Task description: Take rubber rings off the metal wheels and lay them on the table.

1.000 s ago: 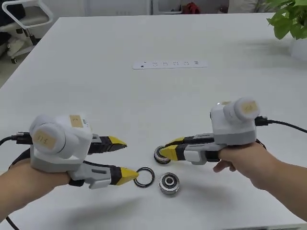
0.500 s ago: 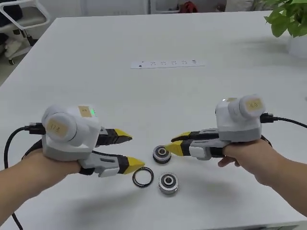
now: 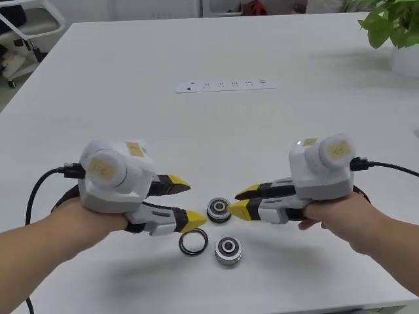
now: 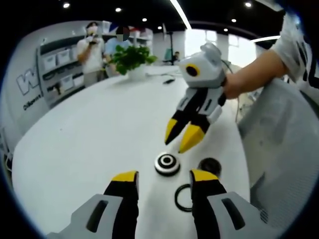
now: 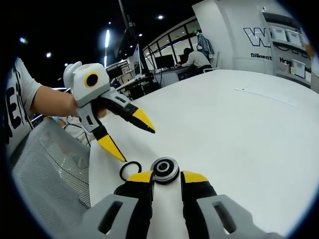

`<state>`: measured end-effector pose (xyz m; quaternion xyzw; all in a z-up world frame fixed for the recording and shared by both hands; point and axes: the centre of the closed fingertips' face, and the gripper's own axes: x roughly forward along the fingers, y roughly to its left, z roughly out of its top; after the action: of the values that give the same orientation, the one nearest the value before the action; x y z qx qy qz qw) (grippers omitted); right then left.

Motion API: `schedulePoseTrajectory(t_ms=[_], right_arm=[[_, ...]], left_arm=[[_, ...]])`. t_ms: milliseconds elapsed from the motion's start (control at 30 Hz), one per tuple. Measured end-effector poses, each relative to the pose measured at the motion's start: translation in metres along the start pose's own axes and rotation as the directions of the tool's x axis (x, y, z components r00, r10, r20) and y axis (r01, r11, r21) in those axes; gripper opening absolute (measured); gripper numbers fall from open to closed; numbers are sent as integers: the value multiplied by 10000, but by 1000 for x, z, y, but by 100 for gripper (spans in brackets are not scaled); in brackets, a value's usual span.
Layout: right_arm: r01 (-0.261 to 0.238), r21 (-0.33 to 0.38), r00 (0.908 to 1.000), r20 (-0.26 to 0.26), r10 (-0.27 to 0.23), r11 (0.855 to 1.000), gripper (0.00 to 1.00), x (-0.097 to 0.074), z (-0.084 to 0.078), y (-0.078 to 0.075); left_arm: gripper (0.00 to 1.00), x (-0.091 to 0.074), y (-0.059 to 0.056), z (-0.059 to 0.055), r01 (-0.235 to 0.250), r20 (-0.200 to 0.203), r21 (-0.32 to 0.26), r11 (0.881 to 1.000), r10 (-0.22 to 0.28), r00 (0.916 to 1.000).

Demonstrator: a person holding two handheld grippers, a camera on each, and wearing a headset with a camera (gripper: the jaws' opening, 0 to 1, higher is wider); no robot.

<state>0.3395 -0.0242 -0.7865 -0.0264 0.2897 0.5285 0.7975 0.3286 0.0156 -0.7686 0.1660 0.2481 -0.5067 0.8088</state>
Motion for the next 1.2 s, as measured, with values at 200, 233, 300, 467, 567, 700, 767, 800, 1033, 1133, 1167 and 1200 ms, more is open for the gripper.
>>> schedulePoseTrajectory(t_ms=[200, 233, 300, 467, 567, 700, 767, 800, 1033, 1133, 1167, 1200], right_arm=[[-76, -371, 9995, -301, 65, 9993, 18, 2, -7, 1], [-79, -382, 9994, -332, 66, 9992, 18, 2, -8, 1], [-83, -472, 9992, -404, 64, 9989, 19, 2, -10, 0], [-114, -680, 9986, -526, 78, 9976, 19, 4, -13, 1], [-150, -835, 9979, -644, 96, 9964, 19, 6, -16, 2], [-208, -993, 9969, -775, 132, 9948, 18, 8, -20, 3], [-237, -1069, 9964, -835, 148, 9940, 18, 9, -21, 4], [-242, -1093, 9963, -844, 150, 9937, 18, 9, -21, 4], [-182, -1185, 9961, -884, 77, 9928, 17, 11, -23, 3], [-199, -1180, 9960, -887, 94, 9928, 17, 12, -24, 3], [-200, -1171, 9960, -888, 96, 9929, 17, 12, -24, 3], [-201, -1164, 9961, -880, 98, 9930, 17, 12, -23, 3]], left_arm=[[40, 9, 0, -2, 94, -102, -119, 9999, -96, 9999], [39, 9, -1, -2, 102, -106, -119, 9999, -103, 9999], [39, 12, -1, -2, 133, -135, -120, 9998, -134, 9998], [38, 17, -3, -4, 222, -197, -200, 9996, -226, 9996], [37, 19, -4, -4, 272, -205, -228, 9994, -277, 9994], [35, 23, -4, -3, 313, -182, -409, 9987, -320, 9993], [35, 25, -4, -3, 331, -166, -461, 9984, -339, 9993], [34, 26, -4, -2, 340, -155, -475, 9983, -348, 9993], [32, 33, -6, -2, 417, -161, -638, 9971, -428, 9990], [31, 35, -8, -3, 451, -217, -606, 9971, -465, 9987], [30, 36, -8, -3, 462, -221, -617, 9970, -476, 9986], [30, 36, -8, -3, 462, -224, -624, 9970, -477, 9986]])
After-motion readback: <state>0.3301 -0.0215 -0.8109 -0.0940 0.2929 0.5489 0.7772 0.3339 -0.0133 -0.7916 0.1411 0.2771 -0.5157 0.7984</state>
